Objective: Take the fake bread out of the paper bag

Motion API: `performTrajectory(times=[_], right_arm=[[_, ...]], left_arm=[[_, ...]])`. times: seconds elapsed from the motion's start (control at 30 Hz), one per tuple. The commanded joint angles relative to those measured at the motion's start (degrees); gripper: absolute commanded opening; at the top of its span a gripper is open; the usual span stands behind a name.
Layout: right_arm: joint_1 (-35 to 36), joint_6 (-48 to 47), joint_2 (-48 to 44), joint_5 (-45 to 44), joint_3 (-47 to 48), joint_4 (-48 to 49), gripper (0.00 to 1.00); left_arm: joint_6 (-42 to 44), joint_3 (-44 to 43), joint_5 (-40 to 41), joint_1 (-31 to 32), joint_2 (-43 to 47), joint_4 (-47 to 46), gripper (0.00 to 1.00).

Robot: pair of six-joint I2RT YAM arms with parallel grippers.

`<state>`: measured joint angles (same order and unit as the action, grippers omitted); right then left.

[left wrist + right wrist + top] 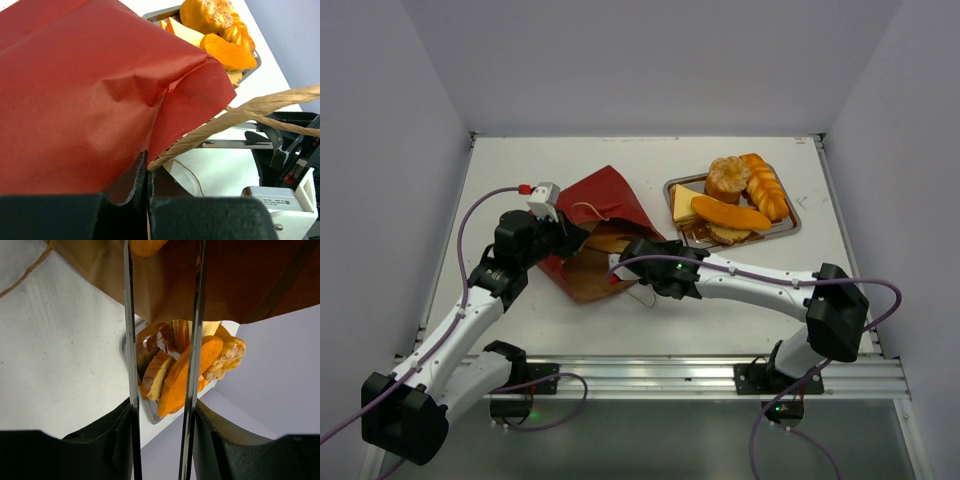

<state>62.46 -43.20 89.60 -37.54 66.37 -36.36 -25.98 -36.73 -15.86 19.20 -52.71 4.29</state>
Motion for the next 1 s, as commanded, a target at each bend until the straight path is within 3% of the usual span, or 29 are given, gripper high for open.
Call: performTrajectory(times=[0.0,0.97], right_arm=[[0.21,0.66,0.31,-1.39,1.92,0.5,0.46],[1.88,-0.13,4.44,-6.49,-2.82,4.54,0.5]], left_arm=[[-0.3,0.34,-0.67,0.22,0.94,-2.1,0.0],[-0.48,0.96,-0.75,0.22,1.91,-2.19,0.0]])
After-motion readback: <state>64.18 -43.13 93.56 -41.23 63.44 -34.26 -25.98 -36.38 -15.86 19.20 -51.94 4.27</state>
